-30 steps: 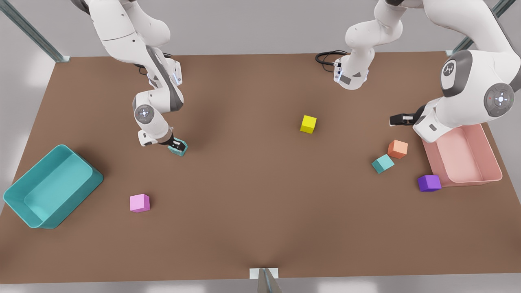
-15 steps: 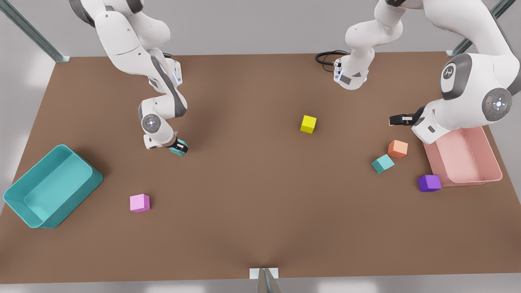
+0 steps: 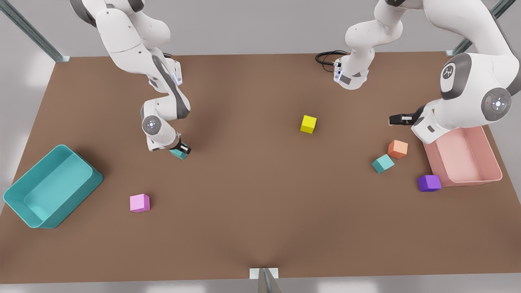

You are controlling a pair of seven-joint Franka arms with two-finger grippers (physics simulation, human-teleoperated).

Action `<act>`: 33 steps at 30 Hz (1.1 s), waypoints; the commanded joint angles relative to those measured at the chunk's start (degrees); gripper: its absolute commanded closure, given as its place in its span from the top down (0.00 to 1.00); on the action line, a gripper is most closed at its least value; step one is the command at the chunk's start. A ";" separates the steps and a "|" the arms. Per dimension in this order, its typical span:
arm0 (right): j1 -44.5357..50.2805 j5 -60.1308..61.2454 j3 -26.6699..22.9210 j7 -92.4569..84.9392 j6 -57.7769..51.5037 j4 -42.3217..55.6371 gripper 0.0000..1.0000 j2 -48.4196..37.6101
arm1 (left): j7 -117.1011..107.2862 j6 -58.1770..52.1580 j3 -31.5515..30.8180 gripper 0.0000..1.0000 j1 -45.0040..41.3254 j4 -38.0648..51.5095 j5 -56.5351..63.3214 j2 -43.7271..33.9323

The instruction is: Stack the two blue cubes on top of each other

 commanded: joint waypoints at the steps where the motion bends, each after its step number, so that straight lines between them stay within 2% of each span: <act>1: 0.22 2.99 1.02 -3.41 -6.16 2.71 0.65 0.03 | 0.14 -0.02 -0.06 1.00 -0.01 0.02 0.03 -0.07; 2: 0.57 7.99 3.21 -3.24 -8.54 7.19 0.65 0.91 | 0.05 -0.10 -0.06 1.00 -0.01 0.02 0.03 -0.07; 4: 5.13 14.32 3.66 -2.10 -8.63 12.64 0.66 3.89 | -0.04 -0.10 -0.06 1.00 -0.01 0.02 -0.05 -0.07; 12: 21.92 20.31 3.40 18.20 -6.26 50.61 0.67 29.64 | -0.13 0.16 -0.06 1.00 -0.01 0.02 0.03 0.54; 17: 27.73 20.05 0.15 20.23 -6.43 59.50 0.67 37.30 | -7.42 11.14 0.38 1.00 0.78 0.02 5.22 8.71; 19: 28.43 19.96 -0.65 20.14 -6.43 60.47 1.00 38.53 | -7.77 13.86 0.38 1.00 2.71 -0.06 6.71 10.91; 20: 28.43 19.87 -0.73 20.14 -6.78 60.73 1.00 38.53 | -8.12 18.77 5.54 1.00 1.40 -2.86 6.54 10.65; 21: 28.43 19.96 -0.73 20.05 -6.96 61.52 1.00 38.53 | -8.21 28.42 11.62 1.00 -2.11 -9.97 6.19 9.86; 23: 28.43 19.96 -0.73 20.05 -7.13 61.78 1.00 38.44 | -12.94 43.65 12.77 1.00 -2.39 -18.51 5.40 10.03; 24: 28.35 20.22 -0.73 20.14 -7.92 62.57 1.00 38.00 | -13.66 46.21 14.26 1.00 -2.39 -19.22 3.64 10.47; 26: 27.03 20.40 -1.26 20.14 -14.16 64.59 1.00 36.42 | -13.40 49.91 15.32 1.00 -3.00 -22.30 3.11 10.39; 29: 13.06 17.33 -1.26 19.35 -45.96 76.28 1.00 31.85 | -21.83 51.05 15.50 1.00 -4.23 -24.94 0.65 10.12; 31: 3.57 13.99 -0.91 10.04 -58.89 80.33 1.00 31.67 | -23.42 51.40 15.59 1.00 -4.85 -25.46 0.65 10.47; 33: -0.83 0.81 -1.09 -6.65 -67.24 80.50 1.00 28.07 | -23.42 54.12 17.08 1.00 -5.02 -27.84 0.56 10.47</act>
